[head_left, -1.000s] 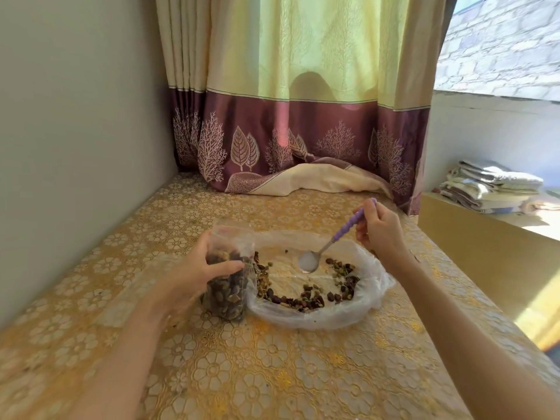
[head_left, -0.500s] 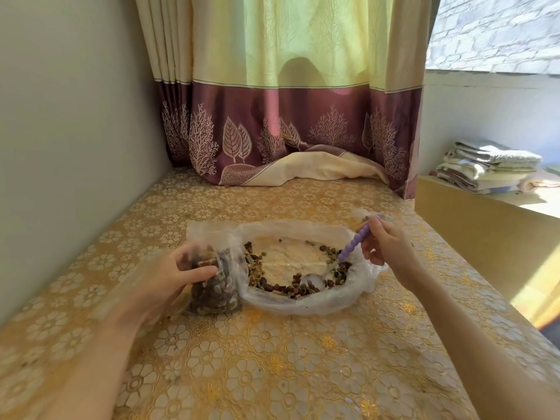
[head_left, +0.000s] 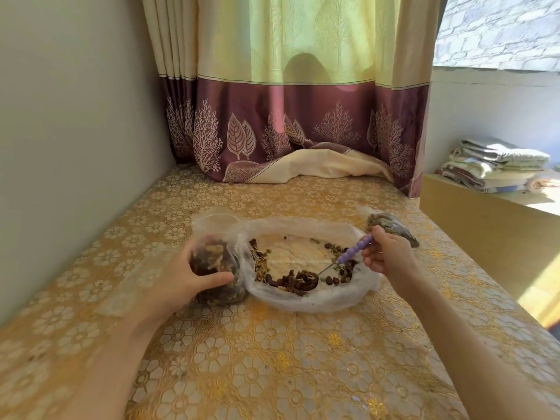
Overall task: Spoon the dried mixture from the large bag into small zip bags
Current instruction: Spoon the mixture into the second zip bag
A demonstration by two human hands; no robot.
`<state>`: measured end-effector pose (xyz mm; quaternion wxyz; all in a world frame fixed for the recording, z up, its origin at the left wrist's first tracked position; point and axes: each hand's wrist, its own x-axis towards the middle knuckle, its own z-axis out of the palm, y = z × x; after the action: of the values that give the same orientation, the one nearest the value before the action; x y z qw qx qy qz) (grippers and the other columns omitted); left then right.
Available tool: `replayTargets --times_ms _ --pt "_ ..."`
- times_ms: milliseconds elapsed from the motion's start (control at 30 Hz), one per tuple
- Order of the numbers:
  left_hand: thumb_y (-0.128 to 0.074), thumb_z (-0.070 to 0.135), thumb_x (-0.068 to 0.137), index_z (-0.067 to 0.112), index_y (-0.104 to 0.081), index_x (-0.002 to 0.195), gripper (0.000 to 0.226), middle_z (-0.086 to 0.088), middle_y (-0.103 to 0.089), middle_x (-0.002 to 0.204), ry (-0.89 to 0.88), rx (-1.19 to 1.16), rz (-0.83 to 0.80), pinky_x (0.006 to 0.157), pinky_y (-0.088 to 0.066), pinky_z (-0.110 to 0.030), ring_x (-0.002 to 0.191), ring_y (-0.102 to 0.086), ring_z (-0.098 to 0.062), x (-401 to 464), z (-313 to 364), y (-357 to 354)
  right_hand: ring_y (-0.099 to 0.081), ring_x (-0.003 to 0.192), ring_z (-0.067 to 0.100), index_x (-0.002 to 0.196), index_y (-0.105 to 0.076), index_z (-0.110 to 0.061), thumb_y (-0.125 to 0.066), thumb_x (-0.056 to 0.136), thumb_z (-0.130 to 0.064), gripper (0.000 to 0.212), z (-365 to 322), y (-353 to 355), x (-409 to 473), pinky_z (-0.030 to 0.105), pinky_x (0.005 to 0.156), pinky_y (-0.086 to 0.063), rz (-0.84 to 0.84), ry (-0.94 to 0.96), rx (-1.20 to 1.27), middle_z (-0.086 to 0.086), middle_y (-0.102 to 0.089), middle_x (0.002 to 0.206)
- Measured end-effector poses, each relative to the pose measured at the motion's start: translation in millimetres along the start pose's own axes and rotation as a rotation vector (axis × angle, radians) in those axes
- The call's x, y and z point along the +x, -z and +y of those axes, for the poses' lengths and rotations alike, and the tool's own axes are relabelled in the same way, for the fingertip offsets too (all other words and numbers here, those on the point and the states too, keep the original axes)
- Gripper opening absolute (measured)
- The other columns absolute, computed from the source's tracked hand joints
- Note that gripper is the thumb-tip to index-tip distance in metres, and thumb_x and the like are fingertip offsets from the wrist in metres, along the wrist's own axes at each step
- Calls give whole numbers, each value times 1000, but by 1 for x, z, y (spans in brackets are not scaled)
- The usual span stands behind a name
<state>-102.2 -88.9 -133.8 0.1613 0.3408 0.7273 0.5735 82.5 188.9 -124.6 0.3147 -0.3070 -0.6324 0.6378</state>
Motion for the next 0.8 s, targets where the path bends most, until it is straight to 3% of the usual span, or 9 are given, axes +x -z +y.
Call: replayTargets --times_ms 100,200,433,633,800 --pt "-82 33 53 41 -53 108 62 18 -65 99 -122 81 73 70 -43 -6 90 -59 8 -2 0 -7 -45 39 10 68 -59 -5 -35 103 -23 46 1 -3 2 16 35 -31 48 23 33 12 -56 59" --pt "-84 18 64 42 -53 104 56 15 -63 102 -171 137 78 68 -39 1 88 -56 14 -3 -2 -15 -44 37 9 68 -58 -3 -36 103 -21 45 -1 -8 4 15 33 -30 92 47 62 11 -55 58" --pt "-81 16 69 42 -54 103 51 14 -65 97 -197 165 70 68 -38 2 86 -56 16 -4 -3 -17 -42 33 6 65 -56 -5 -36 103 -22 47 -23 -20 8 14 30 -29 147 109 150 3 -54 46" --pt "-80 20 69 46 -54 104 50 40 -60 91 -184 142 97 68 -36 5 86 -52 23 -5 -4 -17 -40 34 7 61 -54 -7 -36 103 -24 49 -68 -44 16 15 32 -28 86 169 221 4 -58 45" --pt "-80 20 70 44 -55 103 48 40 -61 91 -163 110 104 67 -37 4 83 -55 20 -3 -6 -17 -42 34 5 66 -56 -5 -38 103 -26 46 -100 -77 16 15 32 -30 32 225 198 -3 -54 39"
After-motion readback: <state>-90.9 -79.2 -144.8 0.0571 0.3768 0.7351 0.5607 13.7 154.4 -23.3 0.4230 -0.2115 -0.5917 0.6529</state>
